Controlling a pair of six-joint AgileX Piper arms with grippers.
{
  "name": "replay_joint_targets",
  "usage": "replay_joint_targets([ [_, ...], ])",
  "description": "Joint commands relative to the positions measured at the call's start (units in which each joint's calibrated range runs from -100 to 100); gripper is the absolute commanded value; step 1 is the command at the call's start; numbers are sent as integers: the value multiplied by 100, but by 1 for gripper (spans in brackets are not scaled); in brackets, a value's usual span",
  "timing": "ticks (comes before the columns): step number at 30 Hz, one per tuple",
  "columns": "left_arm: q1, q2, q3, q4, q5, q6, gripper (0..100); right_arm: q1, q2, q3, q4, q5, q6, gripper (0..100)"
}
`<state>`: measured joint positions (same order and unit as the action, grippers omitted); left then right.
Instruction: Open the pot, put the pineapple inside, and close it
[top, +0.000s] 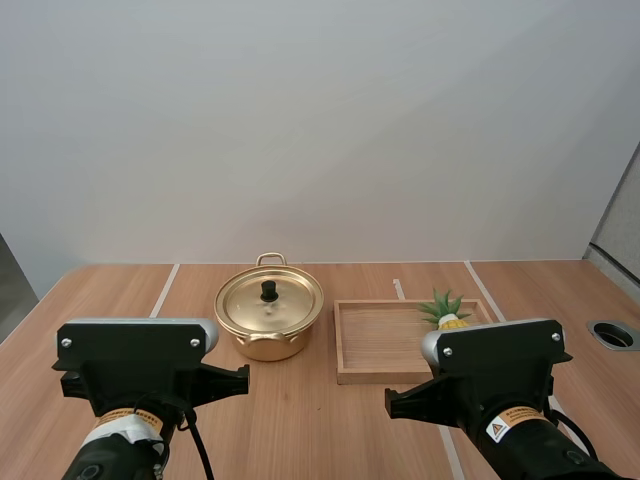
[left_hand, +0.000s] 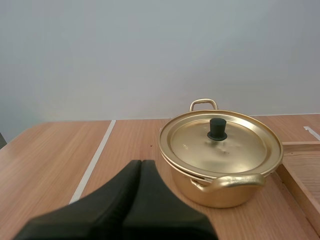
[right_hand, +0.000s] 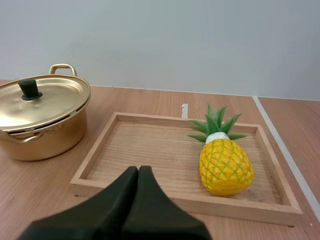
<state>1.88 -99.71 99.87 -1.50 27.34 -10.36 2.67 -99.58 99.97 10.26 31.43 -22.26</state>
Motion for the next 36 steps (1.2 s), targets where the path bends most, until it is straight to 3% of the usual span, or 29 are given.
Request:
replay_joint_targets([
  [1,-11,-29,13,9,-183,0,0,15,-42,3,15,16,-8,0],
  [27,-11,-29,13,-5,-184,0,0,15,-42,3,80,-16,-8,0],
  [29,-11,-29,13,-4,-224,0,0,15,-42,3,103,-345,-8,0],
  [31,-11,-29,13,-457,-570,-44,0,15,-42,3,103,-1186,-8,0],
  [36,-11,-29,13,-1067,-3079,-66,0,15,-42,3,103,-3193,-8,0],
])
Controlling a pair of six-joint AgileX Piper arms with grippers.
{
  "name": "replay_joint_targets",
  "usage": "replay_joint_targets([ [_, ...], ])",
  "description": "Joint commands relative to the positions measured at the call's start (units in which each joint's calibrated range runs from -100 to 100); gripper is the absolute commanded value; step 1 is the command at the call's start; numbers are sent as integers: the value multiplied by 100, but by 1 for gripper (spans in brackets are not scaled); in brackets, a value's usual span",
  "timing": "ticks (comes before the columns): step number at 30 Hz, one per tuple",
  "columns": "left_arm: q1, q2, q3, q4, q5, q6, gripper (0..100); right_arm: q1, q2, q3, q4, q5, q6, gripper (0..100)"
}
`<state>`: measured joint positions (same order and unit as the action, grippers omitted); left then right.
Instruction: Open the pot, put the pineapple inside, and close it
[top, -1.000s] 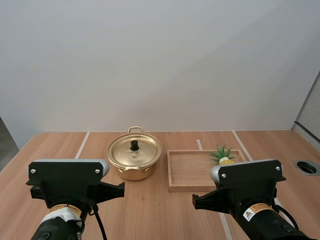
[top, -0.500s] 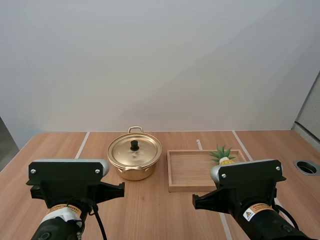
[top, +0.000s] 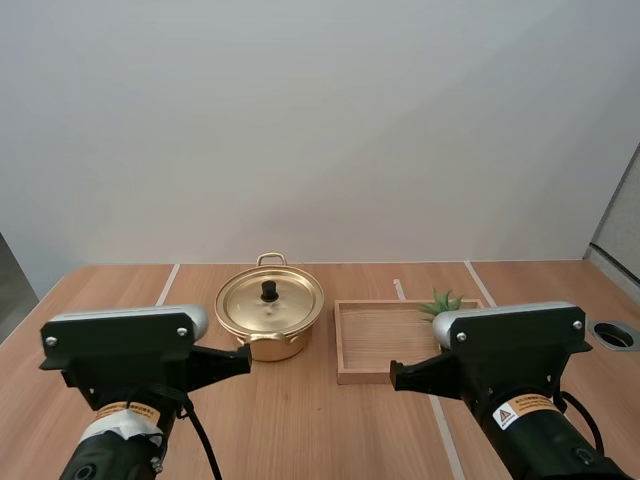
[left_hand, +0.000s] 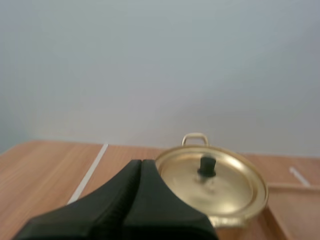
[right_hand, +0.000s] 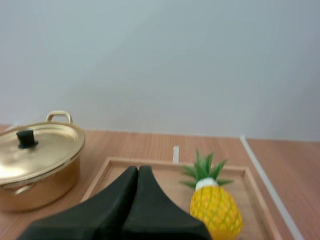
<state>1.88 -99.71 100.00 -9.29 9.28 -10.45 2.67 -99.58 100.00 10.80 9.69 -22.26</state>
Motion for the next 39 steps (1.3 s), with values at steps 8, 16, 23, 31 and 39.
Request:
replay_joint_targets([
  [8,-11,-29,0,1518,-3490,-57,0,25,-42,0,48,-3427,-8,0],
  [16,-11,-29,-385,2313,-3463,-179,0,25,-42,-960,-755,-3309,-8,0],
  [23,-11,51,-1444,2969,-2077,-965,0,25,-42,-1984,-1347,-1339,-17,0],
  [31,-11,1031,-3309,2933,22,-1287,0,25,526,-3364,-1503,883,-27,0],
  [39,-11,2356,-5116,2437,1520,-1004,0,25,1527,-4714,-1913,1991,13,0],
])
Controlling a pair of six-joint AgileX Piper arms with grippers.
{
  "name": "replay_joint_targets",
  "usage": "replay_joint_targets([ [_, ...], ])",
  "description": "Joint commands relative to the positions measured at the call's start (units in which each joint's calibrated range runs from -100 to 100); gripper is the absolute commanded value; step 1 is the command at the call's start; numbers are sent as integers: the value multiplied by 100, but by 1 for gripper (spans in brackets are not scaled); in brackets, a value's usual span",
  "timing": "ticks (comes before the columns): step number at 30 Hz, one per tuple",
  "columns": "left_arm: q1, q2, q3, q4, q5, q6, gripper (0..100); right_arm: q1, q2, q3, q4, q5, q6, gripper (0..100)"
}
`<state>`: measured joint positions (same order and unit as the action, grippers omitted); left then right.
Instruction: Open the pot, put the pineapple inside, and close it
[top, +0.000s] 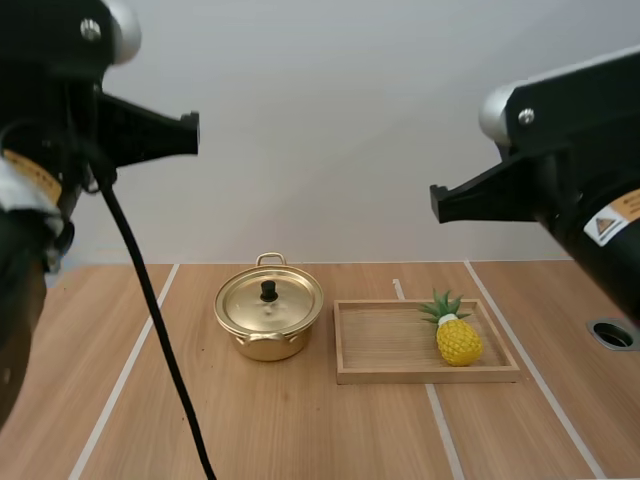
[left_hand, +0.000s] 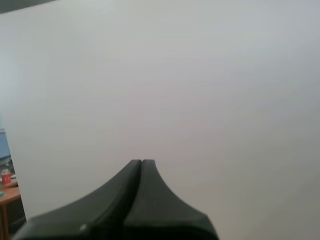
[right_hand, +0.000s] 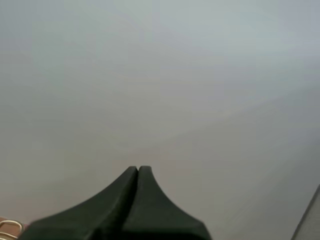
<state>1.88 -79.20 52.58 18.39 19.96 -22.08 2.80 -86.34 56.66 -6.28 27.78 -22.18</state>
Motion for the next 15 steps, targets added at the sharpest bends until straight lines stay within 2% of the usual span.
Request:
replay_joint_targets([
  [1,-11,468,-551,-571,602,395,0,12,296,-532,-264,324,64,0],
  [7,-11,1365,-1390,-1999,1500,1876,0,-207,1004,-1405,-529,1060,405,0],
  [15,-11,2313,-2408,-2581,2871,2325,0,-563,1801,-1897,-529,1194,405,0],
])
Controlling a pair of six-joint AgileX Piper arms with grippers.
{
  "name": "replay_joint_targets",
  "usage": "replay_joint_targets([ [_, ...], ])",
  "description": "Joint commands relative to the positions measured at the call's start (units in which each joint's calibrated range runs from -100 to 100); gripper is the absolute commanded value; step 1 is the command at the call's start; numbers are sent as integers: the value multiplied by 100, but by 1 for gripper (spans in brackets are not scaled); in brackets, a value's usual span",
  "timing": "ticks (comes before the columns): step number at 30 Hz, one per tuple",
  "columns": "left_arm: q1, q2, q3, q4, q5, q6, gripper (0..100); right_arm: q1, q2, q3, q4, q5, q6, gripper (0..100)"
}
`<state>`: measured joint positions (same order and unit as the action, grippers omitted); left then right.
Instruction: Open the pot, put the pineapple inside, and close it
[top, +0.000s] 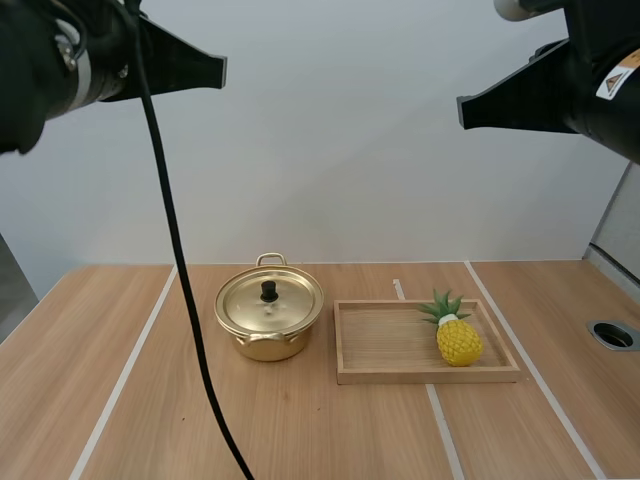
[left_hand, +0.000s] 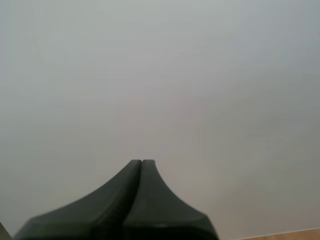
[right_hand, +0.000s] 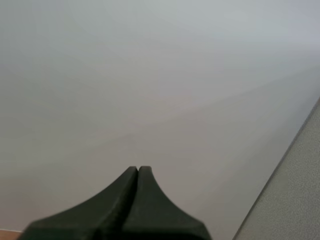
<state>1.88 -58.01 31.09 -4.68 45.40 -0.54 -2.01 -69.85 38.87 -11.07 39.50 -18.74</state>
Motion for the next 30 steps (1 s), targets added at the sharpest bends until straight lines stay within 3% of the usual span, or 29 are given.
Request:
replay_joint_targets([
  [1,-11,304,-376,-411,500,300,0,-104,242,-118,-50,21,71,0],
  [10,-11,1072,-1134,-645,1444,524,0,-346,825,-118,-27,84,441,0],
  [17,-11,1364,-1228,-1364,1740,1157,0,-389,1065,-118,9,186,453,0],
  [30,-11,2156,-1228,-1388,3016,1447,0,-389,1804,-118,9,1196,453,0],
])
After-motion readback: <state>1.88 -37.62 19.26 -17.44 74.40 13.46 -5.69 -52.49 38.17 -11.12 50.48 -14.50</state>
